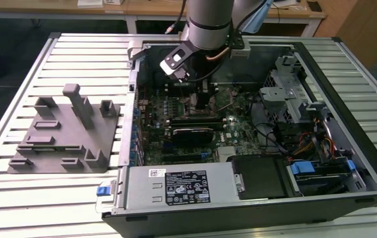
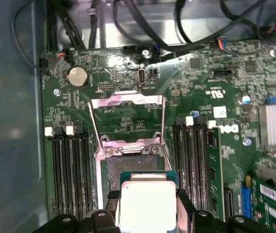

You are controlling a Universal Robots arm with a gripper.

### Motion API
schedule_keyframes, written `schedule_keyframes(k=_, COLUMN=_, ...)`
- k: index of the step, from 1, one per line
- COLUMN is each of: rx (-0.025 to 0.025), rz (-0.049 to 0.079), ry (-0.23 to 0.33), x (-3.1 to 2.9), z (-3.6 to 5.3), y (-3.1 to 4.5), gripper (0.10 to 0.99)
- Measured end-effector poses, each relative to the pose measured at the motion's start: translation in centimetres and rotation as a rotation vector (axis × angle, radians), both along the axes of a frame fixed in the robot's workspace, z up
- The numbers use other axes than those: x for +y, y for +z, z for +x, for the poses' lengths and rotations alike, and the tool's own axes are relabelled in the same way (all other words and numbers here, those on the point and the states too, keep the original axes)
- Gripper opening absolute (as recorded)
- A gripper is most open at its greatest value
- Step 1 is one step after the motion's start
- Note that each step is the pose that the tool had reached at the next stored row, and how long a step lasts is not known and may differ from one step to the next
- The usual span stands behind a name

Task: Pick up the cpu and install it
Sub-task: 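Place the cpu into insertion slot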

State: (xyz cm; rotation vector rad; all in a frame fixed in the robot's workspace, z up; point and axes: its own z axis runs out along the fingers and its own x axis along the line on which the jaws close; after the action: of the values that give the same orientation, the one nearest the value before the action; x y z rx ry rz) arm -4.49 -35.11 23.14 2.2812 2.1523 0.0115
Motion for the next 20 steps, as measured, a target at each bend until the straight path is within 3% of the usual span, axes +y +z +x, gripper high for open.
schedule_keyframes(k=6, rx=-0.0001, rz=0.0, ry=0.033, x=0.05, z=0.4, y=-1.04, gripper=0.541)
schedule_keyframes(k=12, rx=0.0001, rz=0.0, ry=0.097, x=0.15, z=0.39, y=-1.48, gripper=0.541)
schedule_keyframes(k=20, rx=0.0, rz=0.0, ry=0.087, x=0.67, z=0.41, y=-2.02, gripper=0.541)
